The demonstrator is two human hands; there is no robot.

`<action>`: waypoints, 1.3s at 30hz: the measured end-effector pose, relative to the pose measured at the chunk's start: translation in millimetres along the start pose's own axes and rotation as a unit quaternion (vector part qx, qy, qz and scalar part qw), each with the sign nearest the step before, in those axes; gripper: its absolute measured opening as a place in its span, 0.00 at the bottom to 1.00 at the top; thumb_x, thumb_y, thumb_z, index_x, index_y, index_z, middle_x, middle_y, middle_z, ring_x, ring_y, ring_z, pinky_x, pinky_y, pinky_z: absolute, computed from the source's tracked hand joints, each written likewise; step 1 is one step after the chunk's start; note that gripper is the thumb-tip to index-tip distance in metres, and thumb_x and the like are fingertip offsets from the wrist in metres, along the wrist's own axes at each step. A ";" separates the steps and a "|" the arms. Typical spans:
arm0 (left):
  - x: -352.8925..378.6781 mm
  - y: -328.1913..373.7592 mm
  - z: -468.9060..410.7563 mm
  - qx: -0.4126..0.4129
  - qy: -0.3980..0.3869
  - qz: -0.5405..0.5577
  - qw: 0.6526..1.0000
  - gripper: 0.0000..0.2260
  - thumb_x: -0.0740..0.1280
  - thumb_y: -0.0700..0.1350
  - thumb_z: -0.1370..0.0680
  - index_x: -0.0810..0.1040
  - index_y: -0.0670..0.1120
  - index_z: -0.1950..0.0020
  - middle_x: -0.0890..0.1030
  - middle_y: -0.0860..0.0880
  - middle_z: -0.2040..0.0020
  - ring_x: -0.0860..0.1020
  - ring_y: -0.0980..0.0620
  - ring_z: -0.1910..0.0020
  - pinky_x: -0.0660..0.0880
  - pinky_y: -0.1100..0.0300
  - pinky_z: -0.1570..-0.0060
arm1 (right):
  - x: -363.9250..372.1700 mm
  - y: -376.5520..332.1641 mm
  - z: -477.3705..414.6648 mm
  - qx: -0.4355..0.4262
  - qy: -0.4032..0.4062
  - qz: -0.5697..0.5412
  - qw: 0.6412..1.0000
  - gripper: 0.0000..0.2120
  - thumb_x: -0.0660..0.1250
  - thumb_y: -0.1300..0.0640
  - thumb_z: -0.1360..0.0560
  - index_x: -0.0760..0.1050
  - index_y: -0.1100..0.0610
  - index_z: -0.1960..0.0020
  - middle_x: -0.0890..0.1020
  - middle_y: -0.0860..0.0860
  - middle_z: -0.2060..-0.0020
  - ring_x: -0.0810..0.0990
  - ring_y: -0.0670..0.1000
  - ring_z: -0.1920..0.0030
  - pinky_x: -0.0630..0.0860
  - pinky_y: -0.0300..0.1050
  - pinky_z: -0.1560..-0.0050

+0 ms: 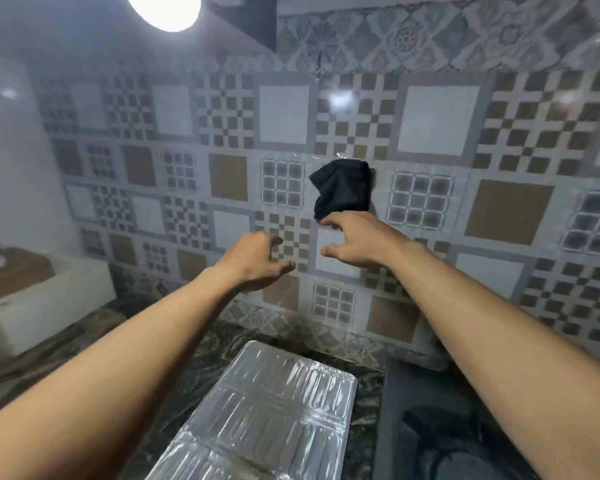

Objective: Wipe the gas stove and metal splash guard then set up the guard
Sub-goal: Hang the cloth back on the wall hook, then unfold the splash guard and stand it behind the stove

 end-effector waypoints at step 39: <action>180.4 -217.0 314.0 -0.508 -0.089 -0.003 0.857 0.38 0.80 0.58 0.36 0.74 0.47 0.31 0.75 0.43 0.33 0.73 0.41 0.35 0.71 0.47 0.35 | 423.8 -147.4 25.5 -0.247 -0.389 0.040 0.887 0.37 0.63 0.54 0.23 0.48 0.39 0.20 0.45 0.62 0.20 0.51 0.66 0.22 0.56 0.62 0.24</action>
Point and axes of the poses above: each hand's wrist, its own z-axis away from the middle knuckle, its own x-axis out of the palm, y = z × x, the point moved 5 cm from there along -z, towards the middle knuckle
